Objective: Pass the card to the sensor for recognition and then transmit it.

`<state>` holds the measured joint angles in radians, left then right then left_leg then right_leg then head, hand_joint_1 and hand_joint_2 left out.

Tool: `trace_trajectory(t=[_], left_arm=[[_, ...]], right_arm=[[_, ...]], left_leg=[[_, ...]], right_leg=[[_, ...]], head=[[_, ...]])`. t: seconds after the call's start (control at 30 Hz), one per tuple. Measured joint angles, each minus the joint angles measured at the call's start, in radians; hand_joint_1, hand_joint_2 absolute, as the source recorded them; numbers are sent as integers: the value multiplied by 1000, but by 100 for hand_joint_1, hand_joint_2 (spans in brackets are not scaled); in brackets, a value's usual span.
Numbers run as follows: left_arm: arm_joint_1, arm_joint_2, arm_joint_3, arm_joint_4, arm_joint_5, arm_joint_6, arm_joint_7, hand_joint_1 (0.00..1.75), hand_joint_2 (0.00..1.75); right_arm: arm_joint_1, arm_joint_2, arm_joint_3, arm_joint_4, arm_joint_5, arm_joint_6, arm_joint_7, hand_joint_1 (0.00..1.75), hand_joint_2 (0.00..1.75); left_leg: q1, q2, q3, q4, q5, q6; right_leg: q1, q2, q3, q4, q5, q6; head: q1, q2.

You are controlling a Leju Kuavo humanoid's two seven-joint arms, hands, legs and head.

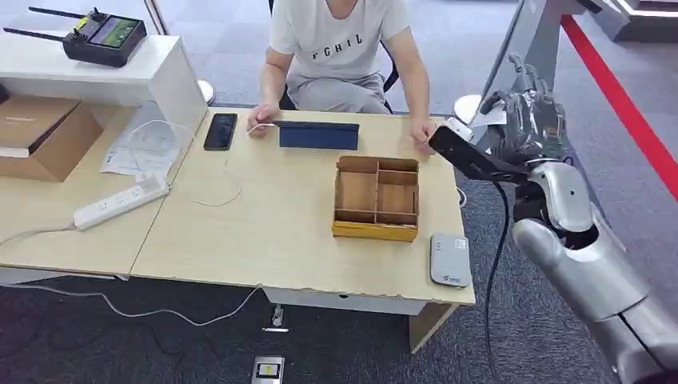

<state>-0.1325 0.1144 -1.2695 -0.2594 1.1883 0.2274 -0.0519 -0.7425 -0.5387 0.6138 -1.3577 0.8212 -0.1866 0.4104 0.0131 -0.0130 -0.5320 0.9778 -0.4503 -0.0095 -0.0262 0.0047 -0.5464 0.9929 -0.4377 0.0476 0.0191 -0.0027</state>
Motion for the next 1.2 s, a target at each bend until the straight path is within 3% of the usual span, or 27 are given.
trace_trajectory(t=[0.27, 0.73, 1.0, 1.03, 1.2], left_arm=[[-5, 1, -10, 0, -15, -22, -15, 0, 0], [-6, 2, -10, 0, 13, -38, 68, 0, 0], [-3, 2, -10, 0, 19, -64, 47, 0, 0], [-3, 2, -10, 0, 21, -66, 43, 0, 0], [-2, 2, -10, 0, 27, -55, 43, 0, 0]], right_arm=[[-37, 76, 92, 75, 204, 73, 5, 175, 175], [-142, 226, 187, 301, 251, 70, -29, 175, 175], [-167, 261, 216, 413, 246, 60, -42, 175, 175], [-168, 264, 217, 425, 243, 57, -42, 0, 0], [-168, 272, 229, 476, 243, 32, -46, 0, 0]], left_leg=[[0, -1, -1, 0, 0, 0], [0, -1, -1, 0, 0, 0], [0, -1, -1, 0, 0, 0], [0, -1, -1, 0, 0, 0], [0, -1, -1, 0, 0, 0]], right_leg=[[0, 0, 0, 0, 0, 0], [0, 0, -1, 0, 0, 0], [0, 0, -1, 0, 0, 0], [0, 0, -1, 0, 0, 0], [0, 0, -1, 0, 0, 0]], head=[[0, 0], [0, 0], [0, 0], [0, 0], [0, 0]])
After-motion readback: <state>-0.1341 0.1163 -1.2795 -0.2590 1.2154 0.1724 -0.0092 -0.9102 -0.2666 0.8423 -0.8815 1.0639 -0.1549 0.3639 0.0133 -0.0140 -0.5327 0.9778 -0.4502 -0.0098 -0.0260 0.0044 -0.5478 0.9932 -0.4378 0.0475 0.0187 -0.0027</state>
